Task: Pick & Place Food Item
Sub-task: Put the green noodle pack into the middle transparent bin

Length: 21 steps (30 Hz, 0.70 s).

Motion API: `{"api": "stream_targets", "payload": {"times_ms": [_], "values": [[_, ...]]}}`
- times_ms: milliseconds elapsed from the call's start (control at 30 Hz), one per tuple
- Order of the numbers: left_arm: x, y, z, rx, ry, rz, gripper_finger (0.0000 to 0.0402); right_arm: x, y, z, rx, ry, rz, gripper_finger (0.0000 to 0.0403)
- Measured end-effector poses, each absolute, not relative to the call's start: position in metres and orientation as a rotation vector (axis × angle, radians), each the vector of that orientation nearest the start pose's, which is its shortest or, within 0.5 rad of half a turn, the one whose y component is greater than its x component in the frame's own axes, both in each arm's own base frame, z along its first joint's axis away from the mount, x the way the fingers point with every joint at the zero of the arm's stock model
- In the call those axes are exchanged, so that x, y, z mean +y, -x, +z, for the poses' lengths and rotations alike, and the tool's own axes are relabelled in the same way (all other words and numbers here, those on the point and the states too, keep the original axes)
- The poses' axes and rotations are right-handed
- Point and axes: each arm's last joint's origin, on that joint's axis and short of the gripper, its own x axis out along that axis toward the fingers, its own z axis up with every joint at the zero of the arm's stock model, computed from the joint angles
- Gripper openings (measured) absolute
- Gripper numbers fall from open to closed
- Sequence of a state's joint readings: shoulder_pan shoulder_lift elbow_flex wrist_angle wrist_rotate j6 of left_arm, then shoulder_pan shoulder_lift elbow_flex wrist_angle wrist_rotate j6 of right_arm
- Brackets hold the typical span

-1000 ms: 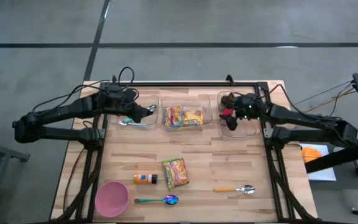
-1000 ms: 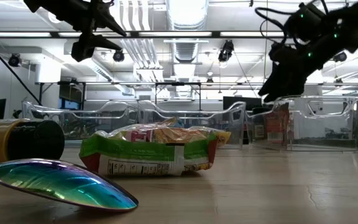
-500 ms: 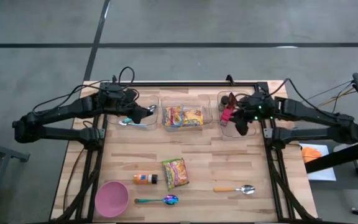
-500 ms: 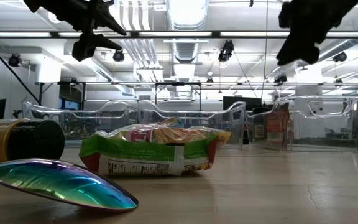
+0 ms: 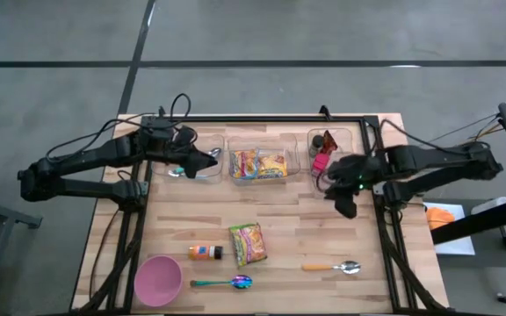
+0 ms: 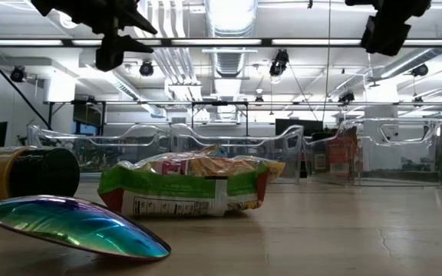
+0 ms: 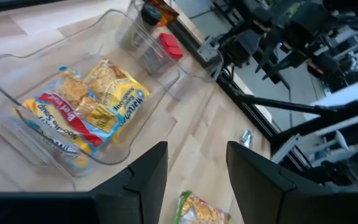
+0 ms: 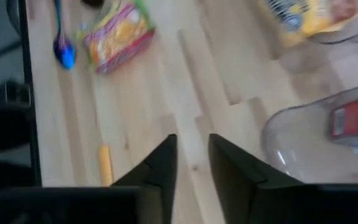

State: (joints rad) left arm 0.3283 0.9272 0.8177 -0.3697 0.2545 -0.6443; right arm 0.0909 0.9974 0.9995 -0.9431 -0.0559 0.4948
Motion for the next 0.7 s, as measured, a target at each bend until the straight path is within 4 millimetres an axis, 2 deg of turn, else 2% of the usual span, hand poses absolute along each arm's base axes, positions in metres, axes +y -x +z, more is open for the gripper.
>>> {"api": "stream_targets", "payload": {"times_ms": [167, 300, 500, 700], "values": [[0.051, -0.19, 0.303, 0.443, 0.753, 0.158, 0.017, 0.039, -0.199, 0.307, 1.021, -0.39, -0.034, 0.0158], [0.046, -0.19, 0.301, 0.477, 0.783, 0.15, 0.0153, 0.056, -0.217, 0.31, 1.057, -0.369, 0.002, 0.0193], [0.038, -0.203, 0.285, 0.601, 0.85, 0.155, 0.0108, 0.076, -0.245, 0.314, 1.039, -0.278, -0.059, 0.0201], [0.02, -0.228, 0.27, 0.73, 0.831, 0.1, 0.0098, 0.08, -0.259, 0.312, 1.015, -0.35, -0.199, 0.0201]]}}
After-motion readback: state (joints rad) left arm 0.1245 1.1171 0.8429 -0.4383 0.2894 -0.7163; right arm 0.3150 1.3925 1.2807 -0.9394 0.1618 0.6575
